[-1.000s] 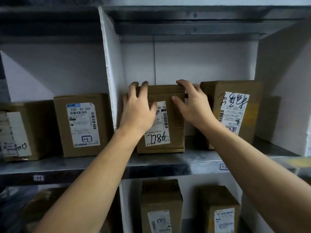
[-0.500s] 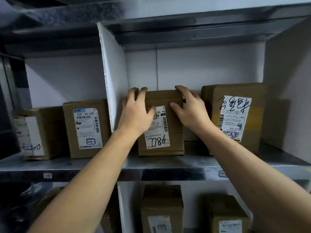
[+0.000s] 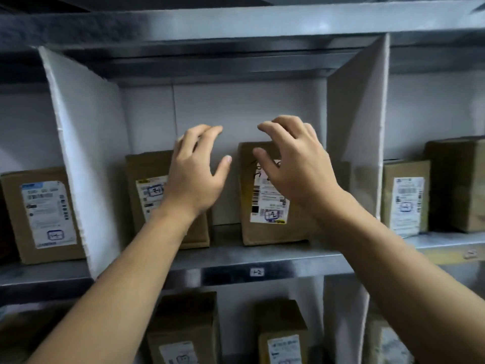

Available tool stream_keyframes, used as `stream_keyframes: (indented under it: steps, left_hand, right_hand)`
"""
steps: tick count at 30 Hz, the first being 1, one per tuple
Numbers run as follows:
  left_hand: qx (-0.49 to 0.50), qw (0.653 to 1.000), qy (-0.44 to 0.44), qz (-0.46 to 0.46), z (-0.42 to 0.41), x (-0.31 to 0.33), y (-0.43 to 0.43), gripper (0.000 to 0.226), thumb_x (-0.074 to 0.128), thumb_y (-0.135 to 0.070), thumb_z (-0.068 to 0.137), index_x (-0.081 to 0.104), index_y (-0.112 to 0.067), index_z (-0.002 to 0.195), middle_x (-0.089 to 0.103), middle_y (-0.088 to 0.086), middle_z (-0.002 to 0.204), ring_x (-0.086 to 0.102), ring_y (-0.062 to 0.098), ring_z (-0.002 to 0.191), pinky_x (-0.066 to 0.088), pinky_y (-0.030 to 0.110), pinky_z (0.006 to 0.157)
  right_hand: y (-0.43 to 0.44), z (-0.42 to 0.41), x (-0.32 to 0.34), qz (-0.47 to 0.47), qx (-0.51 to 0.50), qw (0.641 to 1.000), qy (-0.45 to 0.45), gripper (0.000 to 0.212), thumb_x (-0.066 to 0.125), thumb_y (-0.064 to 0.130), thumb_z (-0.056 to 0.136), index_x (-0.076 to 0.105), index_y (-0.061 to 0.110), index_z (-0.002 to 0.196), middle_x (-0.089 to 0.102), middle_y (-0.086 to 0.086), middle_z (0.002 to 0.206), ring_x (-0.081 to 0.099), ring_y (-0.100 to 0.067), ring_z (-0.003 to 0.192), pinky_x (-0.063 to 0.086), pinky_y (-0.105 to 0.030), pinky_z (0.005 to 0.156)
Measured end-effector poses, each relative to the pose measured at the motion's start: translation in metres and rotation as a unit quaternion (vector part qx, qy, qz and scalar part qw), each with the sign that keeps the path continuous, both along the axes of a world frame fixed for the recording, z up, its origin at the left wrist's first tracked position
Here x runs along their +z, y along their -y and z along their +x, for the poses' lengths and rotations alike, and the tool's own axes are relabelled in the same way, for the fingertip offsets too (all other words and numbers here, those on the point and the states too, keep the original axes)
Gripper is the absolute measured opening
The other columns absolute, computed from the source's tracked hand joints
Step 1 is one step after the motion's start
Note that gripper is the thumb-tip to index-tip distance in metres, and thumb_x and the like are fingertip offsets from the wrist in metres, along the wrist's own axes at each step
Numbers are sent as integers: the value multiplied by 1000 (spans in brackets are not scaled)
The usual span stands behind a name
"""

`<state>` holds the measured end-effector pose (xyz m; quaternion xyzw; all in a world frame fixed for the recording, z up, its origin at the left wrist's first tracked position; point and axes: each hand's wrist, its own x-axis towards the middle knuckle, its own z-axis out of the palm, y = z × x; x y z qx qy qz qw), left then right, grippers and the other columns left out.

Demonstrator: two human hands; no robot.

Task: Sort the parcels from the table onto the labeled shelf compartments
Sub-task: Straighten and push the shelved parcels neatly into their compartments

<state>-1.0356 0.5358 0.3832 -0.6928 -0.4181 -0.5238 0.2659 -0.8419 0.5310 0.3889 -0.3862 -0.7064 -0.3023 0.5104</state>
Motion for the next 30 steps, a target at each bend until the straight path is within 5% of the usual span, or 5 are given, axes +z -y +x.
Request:
stream_keyframes:
  steps: [7, 16, 30]
  left_hand:
    - [-21, 994, 24, -103, 57, 4, -20, 58, 61, -35, 93, 40, -25, 146, 33, 5, 151, 29, 23, 141, 30, 35, 110]
    - [-19, 992, 45, -113, 66, -3, -31, 49, 62, -24, 94, 49, -20, 140, 45, 9, 138, 45, 25, 128, 31, 21, 103]
    - [-21, 993, 33, -109, 108, -3, -40, 51, 63, -23, 93, 47, -16, 141, 44, 10, 140, 46, 26, 128, 35, 25, 104]
  right_hand:
    - [-22, 60, -1, -121, 12, 991, -60, 56, 66, 36, 95, 47, 25, 146, 39, -11, 151, 42, -35, 135, 45, -48, 105]
    - [-46, 65, -12, -184, 101, 971, -114, 48, 66, 28, 96, 51, 21, 140, 46, -12, 140, 53, -29, 121, 40, -23, 91]
    - [-53, 101, -14, -193, 112, 961, -167, 48, 66, 26, 95, 51, 22, 141, 46, -8, 144, 49, -26, 126, 31, -16, 92]
